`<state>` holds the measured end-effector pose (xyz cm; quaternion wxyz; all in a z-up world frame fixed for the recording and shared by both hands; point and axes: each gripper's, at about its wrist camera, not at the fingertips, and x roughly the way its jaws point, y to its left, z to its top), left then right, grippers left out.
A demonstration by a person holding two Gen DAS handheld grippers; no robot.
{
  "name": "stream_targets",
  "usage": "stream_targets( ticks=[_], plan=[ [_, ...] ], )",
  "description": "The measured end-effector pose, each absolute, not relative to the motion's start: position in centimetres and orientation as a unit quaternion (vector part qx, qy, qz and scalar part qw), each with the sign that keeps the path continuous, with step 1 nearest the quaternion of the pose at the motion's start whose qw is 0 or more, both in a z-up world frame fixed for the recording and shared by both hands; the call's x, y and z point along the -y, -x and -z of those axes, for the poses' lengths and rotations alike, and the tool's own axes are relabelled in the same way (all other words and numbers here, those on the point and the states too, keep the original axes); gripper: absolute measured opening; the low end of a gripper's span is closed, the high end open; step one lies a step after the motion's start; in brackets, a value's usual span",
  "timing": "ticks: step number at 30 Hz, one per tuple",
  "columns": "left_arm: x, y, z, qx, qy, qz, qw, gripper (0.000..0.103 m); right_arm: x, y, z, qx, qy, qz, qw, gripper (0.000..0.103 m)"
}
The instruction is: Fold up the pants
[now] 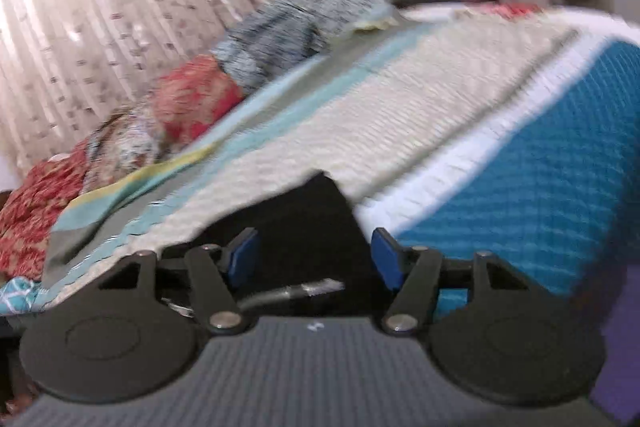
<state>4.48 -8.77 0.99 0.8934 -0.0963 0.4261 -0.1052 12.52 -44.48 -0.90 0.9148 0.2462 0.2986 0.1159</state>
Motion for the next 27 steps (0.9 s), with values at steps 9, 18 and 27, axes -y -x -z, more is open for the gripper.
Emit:
stream_targets(
  ticks=[9,18,27],
  plan=[
    [10.7,-4.0,-3.7,-0.430,0.079,0.105,0.893,0.074,42.7,-13.2,3.0,-0.357,-0.206,-0.143,0.900,0.029],
    [9.4,-5.0,-11.8,-0.369,0.171,0.149,0.901,0.095,39.8,-10.9,-2.0,-0.274,-0.192,-0.214,0.918,0.020],
    [16.3,-8.8,-10.7,-0.434,0.112,0.234,0.863,0.103,34.2,-9.8,-3.0,-0.258,-0.117,-0.274,0.919,0.020]
  ],
)
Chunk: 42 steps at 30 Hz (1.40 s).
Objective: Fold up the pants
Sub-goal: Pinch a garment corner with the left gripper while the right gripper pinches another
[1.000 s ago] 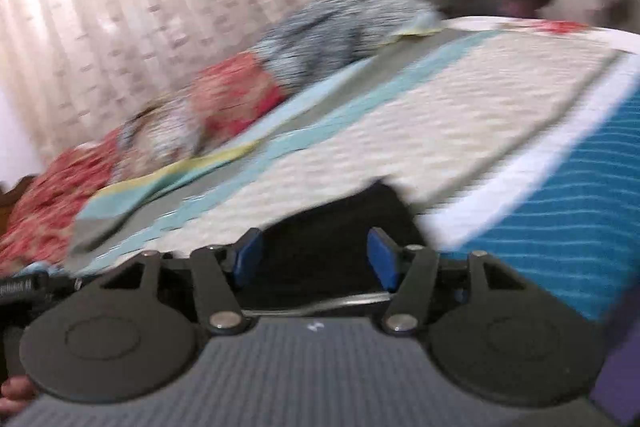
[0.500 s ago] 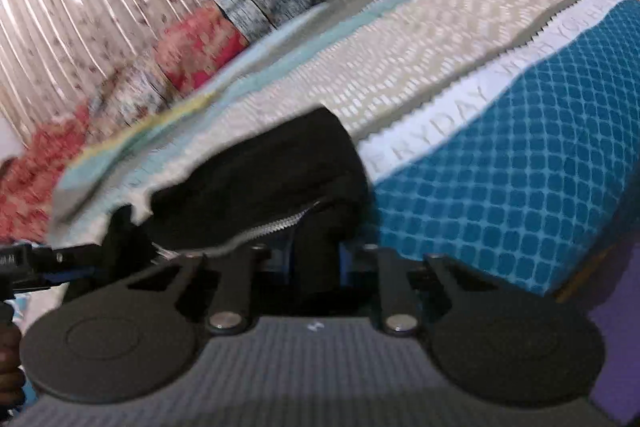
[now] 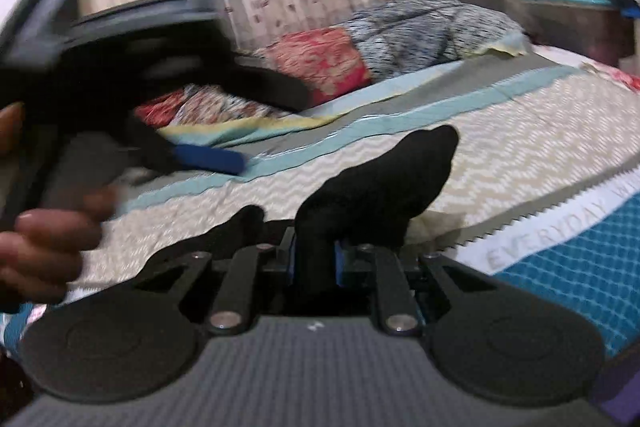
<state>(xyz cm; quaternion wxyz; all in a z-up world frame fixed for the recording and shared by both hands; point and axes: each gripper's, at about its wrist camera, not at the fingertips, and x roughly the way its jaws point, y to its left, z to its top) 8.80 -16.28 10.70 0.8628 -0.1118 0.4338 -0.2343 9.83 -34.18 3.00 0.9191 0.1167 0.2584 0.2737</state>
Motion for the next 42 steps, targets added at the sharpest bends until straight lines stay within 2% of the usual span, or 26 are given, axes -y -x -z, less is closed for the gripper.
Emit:
stream_targets(
  ticks=[2,3,4,5,6,7,8,10,11,12,13,14,15,16,17,24,28,33,39,41,42],
  plan=[
    [17.4,-9.3,-9.8,-0.450,0.108,0.247,0.851,0.102,33.2,-9.1,-3.4,-0.254,-0.087,-0.286,0.920,0.020],
    [17.8,-9.0,-9.6,-0.451,0.101,0.253,0.850,0.093,32.6,-8.8,-3.5,-0.253,-0.073,-0.291,0.920,0.020],
    [18.3,-8.9,-9.4,-0.450,0.083,0.256,0.851,0.064,32.2,-8.8,-3.6,-0.252,-0.061,-0.296,0.919,0.020],
    [18.8,-8.7,-9.4,-0.453,0.060,0.253,0.853,0.045,31.9,-8.6,-3.6,-0.251,-0.054,-0.298,0.919,0.020],
    [19.0,-8.4,-9.2,-0.455,0.033,0.237,0.858,0.022,31.7,-8.4,-3.6,-0.249,-0.048,-0.300,0.920,0.020],
    [18.7,-8.4,-9.2,-0.454,0.027,0.229,0.861,0.019,31.5,-8.3,-3.6,-0.245,-0.042,-0.300,0.921,0.020],
    [17.9,-8.3,-9.3,-0.451,0.037,0.222,0.864,0.018,31.3,-8.2,-3.7,-0.243,-0.037,-0.302,0.921,0.020],
    [15.4,-8.4,-9.7,-0.449,0.083,0.202,0.866,0.017,31.5,-7.8,-3.6,-0.235,-0.043,-0.307,0.921,0.028],
    [14.1,-8.5,-9.9,-0.449,0.104,0.194,0.866,0.017,31.7,-7.6,-3.5,-0.229,-0.049,-0.308,0.922,0.042],
    [12.7,-8.5,-10.1,-0.446,0.128,0.189,0.865,0.016,32.0,-7.4,-3.4,-0.225,-0.052,-0.310,0.922,0.068],
    [11.7,-8.4,-10.3,-0.443,0.144,0.186,0.865,0.017,32.1,-7.3,-3.2,-0.223,-0.050,-0.309,0.923,0.073],
    [10.7,-8.2,-10.5,-0.441,0.157,0.184,0.864,0.016,32.1,-7.1,-3.0,-0.220,-0.046,-0.309,0.924,0.071],
    [9.7,-7.9,-10.7,-0.438,0.170,0.183,0.864,0.016,32.0,-7.1,-2.7,-0.223,-0.040,-0.312,0.922,0.063],
    [9.0,-7.7,-10.8,-0.437,0.179,0.181,0.863,0.016,31.5,-7.2,-2.5,-0.233,-0.031,-0.317,0.919,0.045],
    [8.2,-7.4,-11.0,-0.436,0.189,0.180,0.861,0.016,31.0,-7.5,-2.4,-0.244,-0.022,-0.324,0.914,0.011],
    [1.6,-3.7,-13.4,-0.379,0.259,0.162,0.873,0.016,28.5,-6.7,-6.1,-0.213,-0.030,-0.407,0.888,0.011],
    [-2.8,-1.4,-13.0,-0.367,0.286,0.123,0.876,0.016,25.1,-6.1,-7.0,-0.217,-0.005,-0.459,0.862,0.011],
    [-7.4,0.7,-8.6,-0.390,0.324,0.047,0.861,0.016,20.1,-6.4,-5.4,-0.258,0.032,-0.501,0.825,0.011],
    [-9.3,0.4,0.0,-0.456,0.346,-0.033,0.819,0.018,15.8,-8.0,0.2,-0.353,0.075,-0.501,0.787,0.014],
    [-9.2,0.6,0.4,-0.441,0.352,-0.035,0.825,0.021,16.2,-8.0,-0.3,-0.348,0.066,-0.511,0.783,0.021],
    [-9.0,0.5,0.0,-0.437,0.346,-0.034,0.829,0.022,16.6,-8.0,-0.9,-0.343,0.062,-0.517,0.782,0.033]
  ],
)
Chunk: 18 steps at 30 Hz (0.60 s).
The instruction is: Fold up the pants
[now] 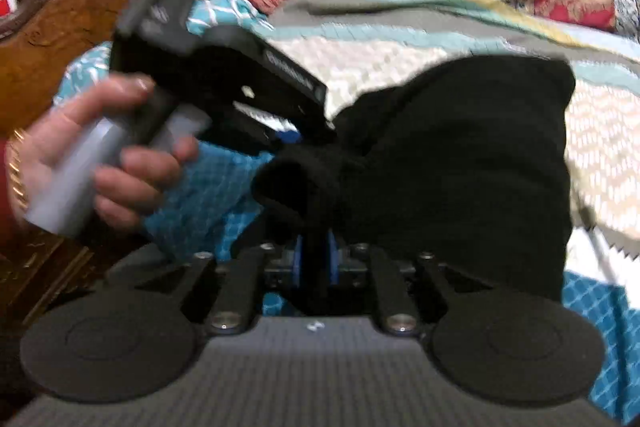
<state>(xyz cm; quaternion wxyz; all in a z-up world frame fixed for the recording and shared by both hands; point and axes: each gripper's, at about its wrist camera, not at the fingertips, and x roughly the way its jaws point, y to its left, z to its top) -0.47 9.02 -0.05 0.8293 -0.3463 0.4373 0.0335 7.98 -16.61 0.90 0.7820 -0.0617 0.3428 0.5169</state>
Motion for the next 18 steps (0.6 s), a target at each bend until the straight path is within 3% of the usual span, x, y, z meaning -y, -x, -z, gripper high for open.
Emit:
stream_targets(
  ticks=[2,3,7,12,18],
  plan=[
    [-8.7,0.5,-0.8,-0.433,0.331,-0.030,0.838,0.027,18.4,-7.2,-2.3,-0.321,0.033,-0.536,0.780,0.046],
    [-8.6,0.6,-1.5,-0.430,0.320,-0.032,0.844,0.032,19.4,-7.3,-3.1,-0.305,0.013,-0.545,0.781,0.046],
    [-8.3,2.2,-4.5,-0.389,0.290,-0.045,0.873,0.037,23.1,-9.5,-6.0,-0.270,-0.027,-0.510,0.816,0.046],
    [-7.9,4.0,-7.9,-0.323,0.310,0.006,0.894,0.037,24.5,-14.4,-6.6,-0.305,-0.065,-0.428,0.848,0.042],
    [-3.9,3.3,-6.5,-0.364,0.267,0.083,0.888,0.035,21.0,-16.5,-5.6,-0.360,-0.084,-0.432,0.823,0.033]
  ],
)
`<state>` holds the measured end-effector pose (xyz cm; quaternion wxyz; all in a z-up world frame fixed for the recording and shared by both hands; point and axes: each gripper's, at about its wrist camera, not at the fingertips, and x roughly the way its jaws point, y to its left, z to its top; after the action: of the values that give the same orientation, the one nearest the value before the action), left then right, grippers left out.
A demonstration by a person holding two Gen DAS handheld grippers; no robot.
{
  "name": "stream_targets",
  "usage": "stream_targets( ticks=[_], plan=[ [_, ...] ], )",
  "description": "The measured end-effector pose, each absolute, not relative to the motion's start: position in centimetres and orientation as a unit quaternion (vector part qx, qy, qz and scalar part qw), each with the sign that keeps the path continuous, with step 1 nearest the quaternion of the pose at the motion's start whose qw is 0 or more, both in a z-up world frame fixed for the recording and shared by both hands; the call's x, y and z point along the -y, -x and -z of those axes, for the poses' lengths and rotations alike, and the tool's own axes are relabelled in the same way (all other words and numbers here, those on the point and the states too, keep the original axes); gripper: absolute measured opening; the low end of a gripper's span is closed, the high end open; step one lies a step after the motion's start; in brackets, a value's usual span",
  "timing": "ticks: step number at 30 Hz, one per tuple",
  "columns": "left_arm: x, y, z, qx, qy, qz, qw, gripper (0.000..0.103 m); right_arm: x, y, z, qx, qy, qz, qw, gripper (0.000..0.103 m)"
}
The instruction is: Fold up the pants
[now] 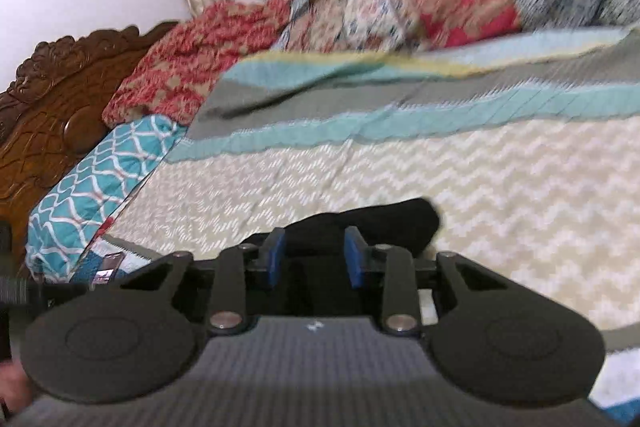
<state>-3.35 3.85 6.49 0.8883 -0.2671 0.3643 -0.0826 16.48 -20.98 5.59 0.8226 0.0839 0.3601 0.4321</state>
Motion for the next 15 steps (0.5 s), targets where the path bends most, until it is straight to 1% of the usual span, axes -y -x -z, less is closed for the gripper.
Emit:
stream_targets(
  ticks=[2,3,4,5,8,9,10,11,12,13,14,15],
  plan=[
    [-3.2,2.8,-4.6,-0.399,0.257,0.073,0.877,0.035,19.3,-17.6,-4.3,-0.389,-0.072,-0.420,0.816,0.032],
    [-3.0,2.5,-3.2,-0.423,0.246,0.060,0.870,0.032,18.6,-17.7,-3.7,-0.397,-0.054,-0.408,0.821,0.032],
    [-2.8,2.6,-2.0,-0.437,0.235,0.051,0.867,0.022,18.0,-18.1,-3.1,-0.403,-0.036,-0.396,0.824,0.032],
    [-2.7,2.6,-1.0,-0.444,0.230,0.044,0.865,0.020,17.6,-18.2,-2.2,-0.414,-0.027,-0.386,0.824,0.032],
    [-3.4,3.1,-1.0,-0.434,0.251,0.044,0.864,0.020,18.0,-17.9,-1.0,-0.423,-0.047,-0.382,0.820,0.033],
    [-3.7,3.2,-1.6,-0.432,0.257,0.048,0.863,0.023,18.3,-17.6,-1.4,-0.418,-0.049,-0.386,0.821,0.035],
    [-4.2,3.6,-2.4,-0.425,0.261,0.054,0.865,0.032,18.8,-17.4,-1.9,-0.410,-0.058,-0.391,0.822,0.036],
    [-4.6,4.0,-3.2,-0.412,0.262,0.055,0.871,0.039,19.8,-17.1,-2.5,-0.400,-0.075,-0.398,0.822,0.045],
    [-5.2,4.6,-4.1,-0.392,0.257,0.047,0.882,0.054,20.8,-16.9,-3.1,-0.391,-0.095,-0.403,0.822,0.064],
    [-5.8,5.2,-4.8,-0.376,0.253,0.036,0.891,0.070,22.0,-16.6,-3.4,-0.381,-0.118,-0.403,0.824,0.075],
    [-6.6,5.6,-5.2,-0.365,0.251,0.024,0.896,0.078,23.5,-16.3,-3.7,-0.370,-0.141,-0.398,0.828,0.090],
    [-7.4,5.9,-5.2,-0.358,0.255,0.015,0.898,0.086,25.0,-16.1,-3.7,-0.361,-0.165,-0.393,0.829,0.090]
  ],
)
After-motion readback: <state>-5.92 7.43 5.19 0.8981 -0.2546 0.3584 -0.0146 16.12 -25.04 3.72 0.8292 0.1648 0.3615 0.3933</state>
